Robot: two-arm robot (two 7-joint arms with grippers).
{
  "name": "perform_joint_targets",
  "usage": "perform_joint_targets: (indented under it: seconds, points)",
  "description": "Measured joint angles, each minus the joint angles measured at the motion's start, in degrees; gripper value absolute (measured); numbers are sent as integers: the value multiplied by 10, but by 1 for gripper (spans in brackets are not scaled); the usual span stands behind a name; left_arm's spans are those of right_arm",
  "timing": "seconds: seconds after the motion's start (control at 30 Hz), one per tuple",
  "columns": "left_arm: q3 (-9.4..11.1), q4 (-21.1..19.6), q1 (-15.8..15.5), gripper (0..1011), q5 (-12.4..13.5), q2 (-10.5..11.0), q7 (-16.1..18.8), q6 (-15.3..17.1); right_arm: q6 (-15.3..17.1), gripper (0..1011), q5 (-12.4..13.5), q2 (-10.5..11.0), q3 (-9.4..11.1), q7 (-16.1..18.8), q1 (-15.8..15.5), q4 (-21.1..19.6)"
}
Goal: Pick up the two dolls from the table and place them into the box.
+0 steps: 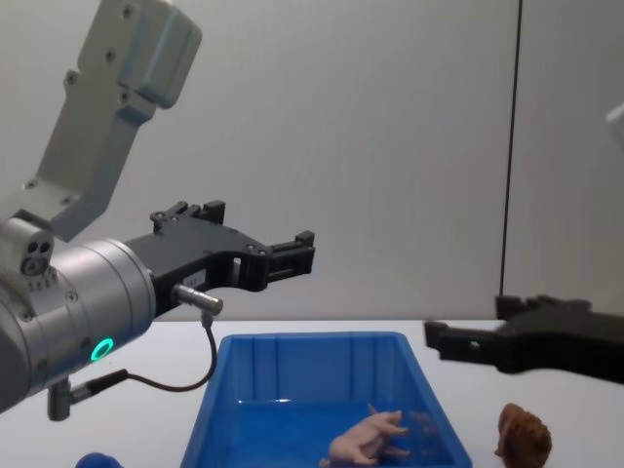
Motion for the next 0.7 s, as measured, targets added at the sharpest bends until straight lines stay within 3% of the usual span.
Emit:
perform_joint_targets:
  seconds: [0.23,0.7]
  points:
    - [0,0,0,1001,0,0,0,0,11,1001,10,18,6,-16,-27,-14]
    - [0,0,0,1001,0,0,0,0,33,1001,16,29,6,-29,-51,-4]
